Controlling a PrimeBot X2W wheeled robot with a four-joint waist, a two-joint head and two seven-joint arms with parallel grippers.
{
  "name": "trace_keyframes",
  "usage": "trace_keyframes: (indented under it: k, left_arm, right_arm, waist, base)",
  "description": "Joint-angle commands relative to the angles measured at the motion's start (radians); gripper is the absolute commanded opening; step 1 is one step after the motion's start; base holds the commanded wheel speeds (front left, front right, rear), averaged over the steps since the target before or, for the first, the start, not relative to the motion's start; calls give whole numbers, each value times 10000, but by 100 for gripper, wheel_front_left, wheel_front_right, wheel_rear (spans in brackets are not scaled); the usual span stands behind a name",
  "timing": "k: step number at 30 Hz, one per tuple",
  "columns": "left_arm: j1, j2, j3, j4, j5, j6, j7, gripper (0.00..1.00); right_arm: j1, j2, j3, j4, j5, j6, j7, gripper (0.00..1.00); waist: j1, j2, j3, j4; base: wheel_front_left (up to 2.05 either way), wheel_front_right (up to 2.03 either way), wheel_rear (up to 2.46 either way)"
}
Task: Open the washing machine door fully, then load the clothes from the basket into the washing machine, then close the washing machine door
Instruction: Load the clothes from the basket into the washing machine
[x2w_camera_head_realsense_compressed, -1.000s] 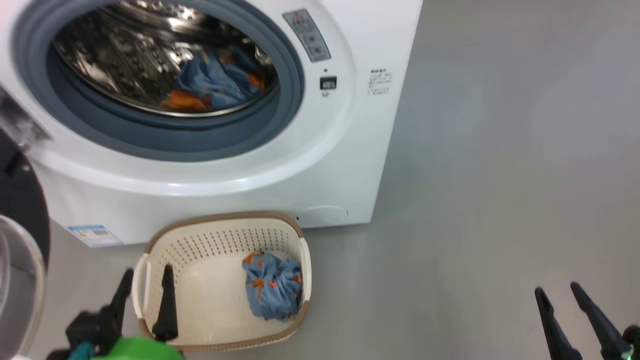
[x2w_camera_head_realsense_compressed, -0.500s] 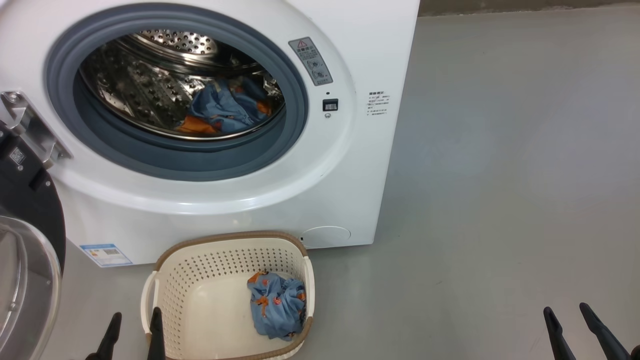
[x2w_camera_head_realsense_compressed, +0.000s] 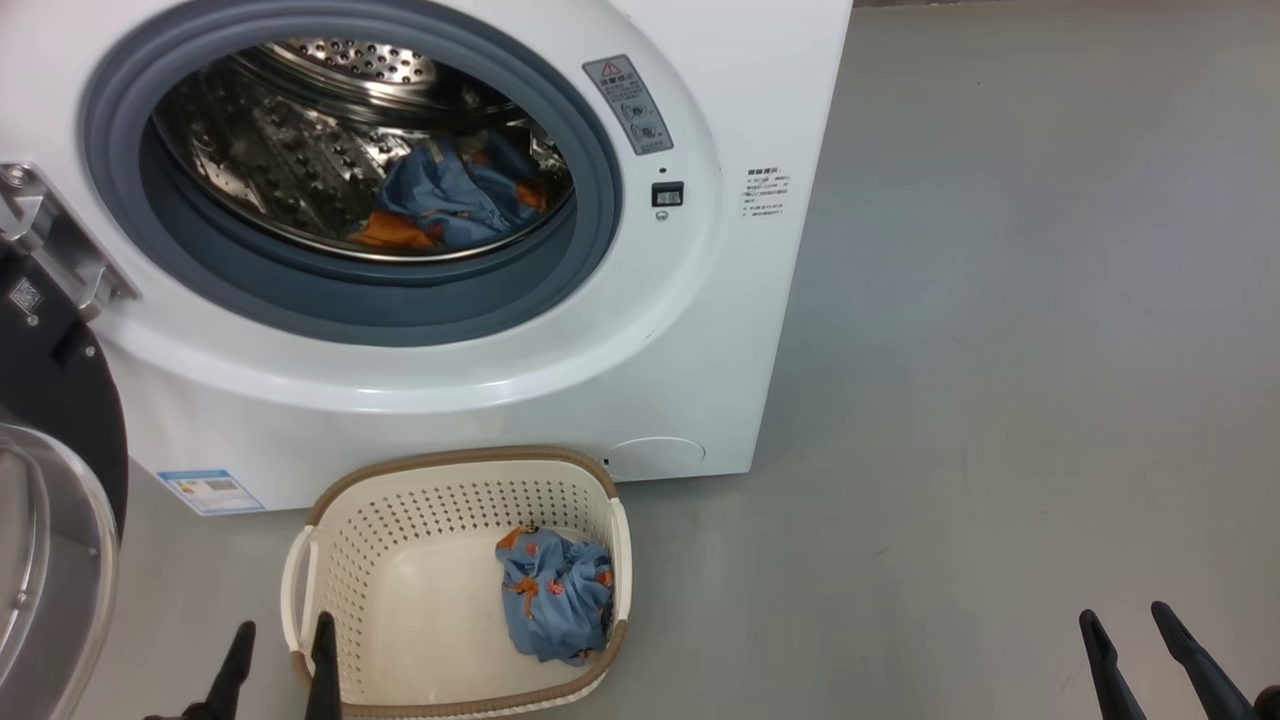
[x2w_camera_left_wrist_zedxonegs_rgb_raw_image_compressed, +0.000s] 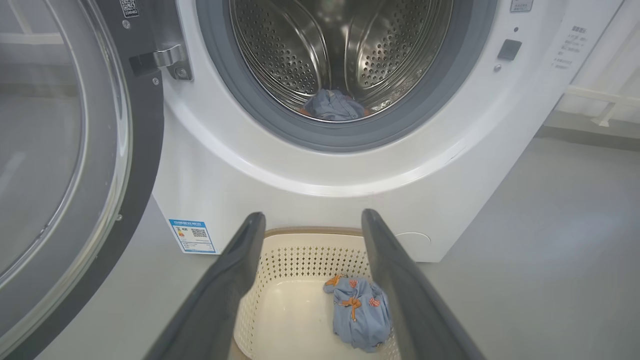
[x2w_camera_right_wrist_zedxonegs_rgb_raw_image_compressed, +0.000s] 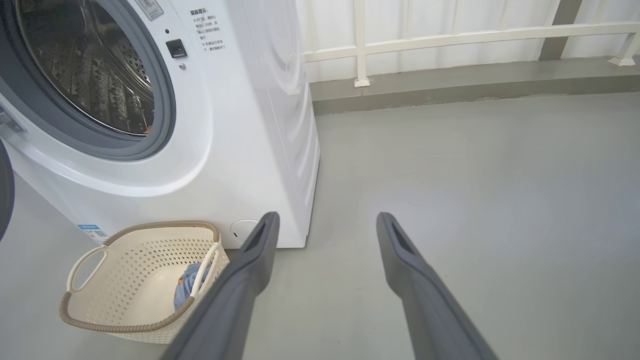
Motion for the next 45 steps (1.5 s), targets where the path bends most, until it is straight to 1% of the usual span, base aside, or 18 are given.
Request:
trace_keyframes:
  k: [1, 5, 11, 20, 26, 27, 35, 45]
  left_arm:
    - [-336, 116, 245, -122, -121, 45, -57, 100]
    - [-627, 116, -105, 263, -241, 10, -57, 100]
    - [-1329, 116, -949, 1200, -409, -81, -57, 100]
    - [-3072, 116, -1886, 2784, -732, -168, -57, 100]
    - [-4524, 116, -2442, 4158, -790, -215, -57, 100]
    - [-4524, 116, -2442, 4158, -790, -215, -57, 100]
    - [-6316, 116, -3233, 6335, -645, -381, -57, 100]
    - [-8339, 116, -3939, 8874, -644, -568, -57, 100]
  right_arm:
    - [-336, -205, 259, -231, -67, 27, -49, 100]
    - [-613, -123, 314, -269, -59, 27, -49, 100]
    - [-1133, -50, 410, -340, -14, 27, -49, 100]
    - [-2080, 39, 446, -488, 103, 27, -49, 100]
    - [-2745, 65, 503, -553, 180, 27, -49, 100]
    - [-2745, 65, 503, -553, 180, 27, -49, 100]
    - [-3577, 122, 678, -653, 273, 27, -49, 100]
    - [-4301, 171, 962, -764, 360, 27, -49, 100]
  waist:
    - [1, 0, 74, -19]
    - [1, 0, 360, -54]
    - [1, 0, 1003, -151]
    - [1, 0, 2429, -393]
    - [1, 0, 3409, -584]
    - [1, 0, 3409, -584]
    - [1, 0, 4575, -895]
    - [1, 0, 5853, -1222]
  base:
    - [0, 0, 0]
    - [0, 0, 0]
    - [0, 0, 0]
    - [0, 0, 0]
    - [0, 0, 0]
    - [0, 0, 0]
    - [0, 0, 0]
    - [0, 0, 0]
